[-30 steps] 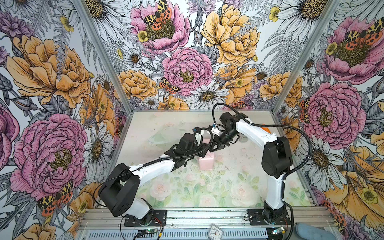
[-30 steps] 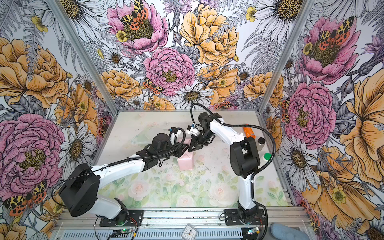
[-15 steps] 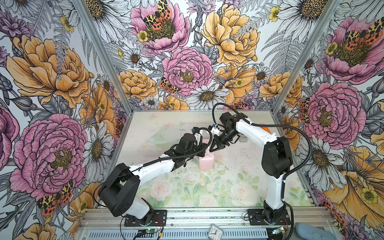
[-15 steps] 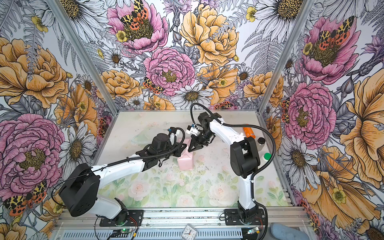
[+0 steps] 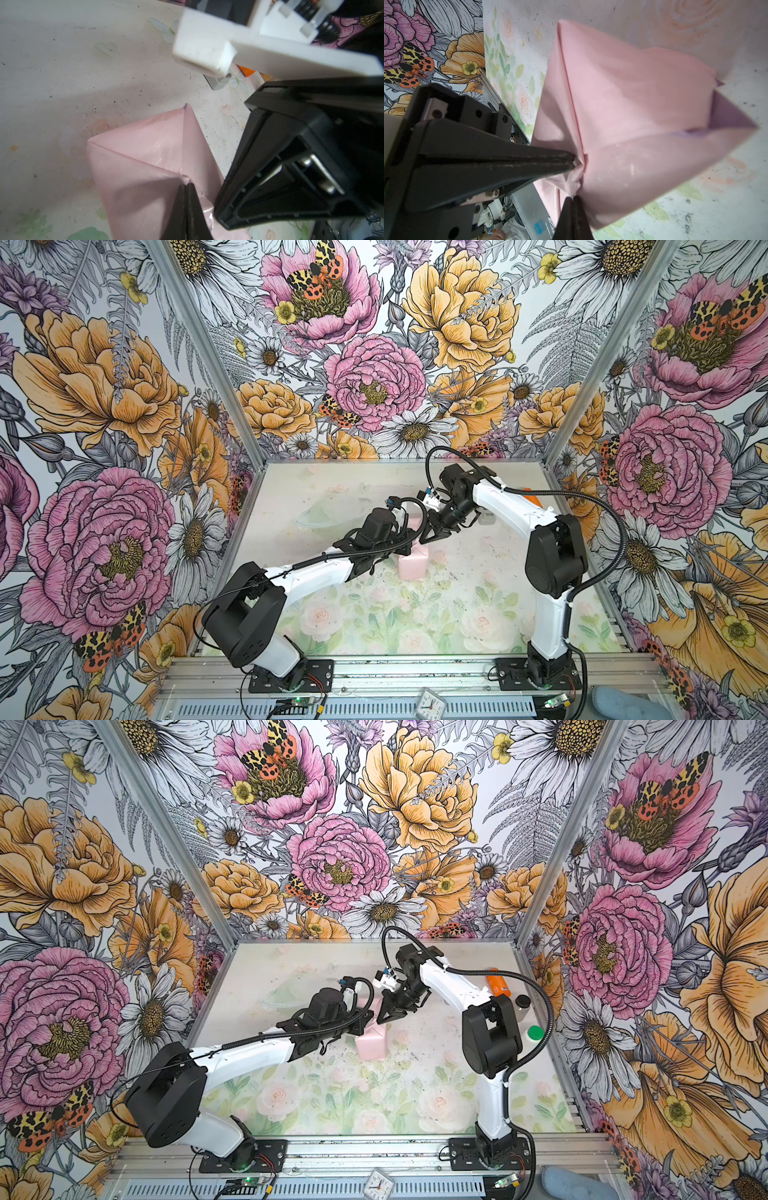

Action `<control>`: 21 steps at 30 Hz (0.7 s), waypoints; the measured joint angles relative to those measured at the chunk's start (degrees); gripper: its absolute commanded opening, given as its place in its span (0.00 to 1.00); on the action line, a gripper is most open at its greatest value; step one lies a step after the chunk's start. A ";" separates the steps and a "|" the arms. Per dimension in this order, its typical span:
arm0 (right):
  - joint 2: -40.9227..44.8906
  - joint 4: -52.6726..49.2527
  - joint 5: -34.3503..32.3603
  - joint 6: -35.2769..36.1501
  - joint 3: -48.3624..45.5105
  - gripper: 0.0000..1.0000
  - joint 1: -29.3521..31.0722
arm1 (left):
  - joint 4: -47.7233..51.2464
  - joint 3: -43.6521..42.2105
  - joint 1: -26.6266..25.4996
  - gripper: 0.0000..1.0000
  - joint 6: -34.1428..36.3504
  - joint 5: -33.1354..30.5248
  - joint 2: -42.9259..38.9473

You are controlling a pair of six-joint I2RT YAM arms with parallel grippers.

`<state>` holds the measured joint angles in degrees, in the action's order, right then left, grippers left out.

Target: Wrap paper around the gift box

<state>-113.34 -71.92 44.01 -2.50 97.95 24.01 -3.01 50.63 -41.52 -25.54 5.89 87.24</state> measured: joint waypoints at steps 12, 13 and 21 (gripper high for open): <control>3.30 -0.87 -6.64 -1.64 -4.52 0.14 -0.85 | -0.02 0.37 0.00 0.00 0.02 -1.97 0.39; 3.30 -0.96 -7.04 -1.77 -4.55 0.13 -0.85 | -0.02 0.39 0.00 0.00 0.02 -2.05 0.39; 5.62 0.20 -11.10 -4.83 -4.48 0.36 -0.85 | 0.20 1.05 -0.17 0.00 0.04 -2.08 0.92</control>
<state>-107.72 -71.72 32.91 -7.33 93.47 23.16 -2.81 51.68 -41.69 -25.50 3.81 88.16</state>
